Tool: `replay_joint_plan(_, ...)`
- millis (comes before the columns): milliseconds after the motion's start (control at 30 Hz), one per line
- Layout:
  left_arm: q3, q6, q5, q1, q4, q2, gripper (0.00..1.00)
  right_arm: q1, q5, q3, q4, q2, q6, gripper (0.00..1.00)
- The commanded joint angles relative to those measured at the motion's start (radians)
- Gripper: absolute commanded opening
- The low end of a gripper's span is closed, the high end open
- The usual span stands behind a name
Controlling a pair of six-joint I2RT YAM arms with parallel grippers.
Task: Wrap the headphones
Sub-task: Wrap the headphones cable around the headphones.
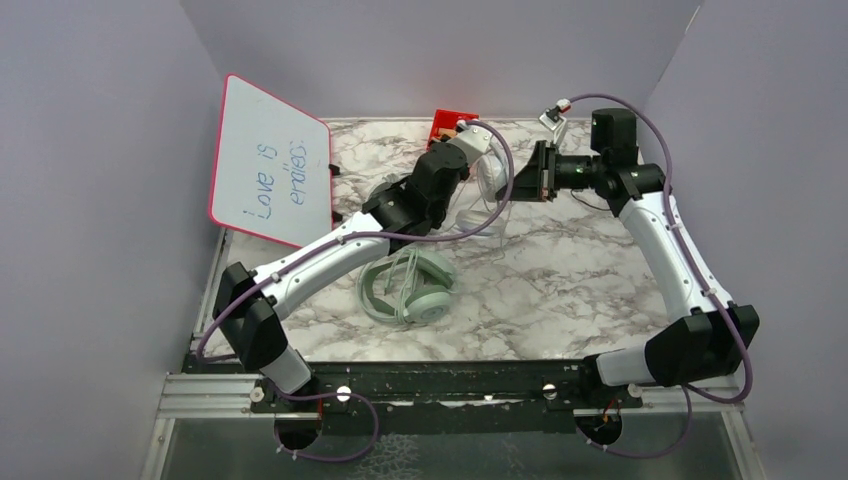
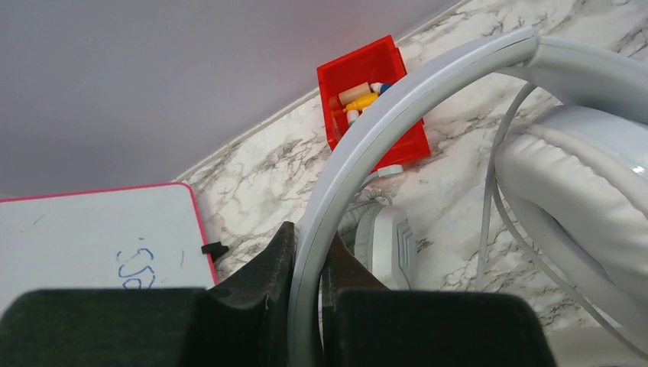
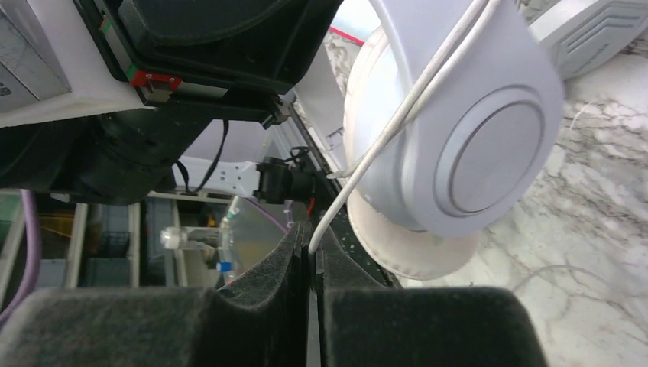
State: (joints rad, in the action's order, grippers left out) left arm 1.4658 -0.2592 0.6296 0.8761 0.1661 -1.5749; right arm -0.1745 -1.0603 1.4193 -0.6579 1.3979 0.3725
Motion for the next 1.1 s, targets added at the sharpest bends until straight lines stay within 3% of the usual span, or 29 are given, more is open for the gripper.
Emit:
replay_joint_plan(0,0.086,0.08,0.117,0.006,-0.082,-0.025,0.0,0.001,-0.076,-0.056,0.205,-0.065,0.203,0.12)
replay_joint_plan(367,0.196,0.202,0.181,0.027,-0.071,-0.081,0.0,-0.001,-0.012,-0.149,0.367,-0.126,0.326,0.15)
replay_joint_plan(700,0.339,0.343,0.149,0.034,-0.002,-0.103,0.0,-0.011,0.009,-0.217,0.472,-0.142,0.37,0.17)
replay_joint_plan(1067,0.442,0.37,0.162,0.04,0.024,-0.146,0.0,-0.017,0.026,-0.291,0.515,-0.229,0.384,0.23)
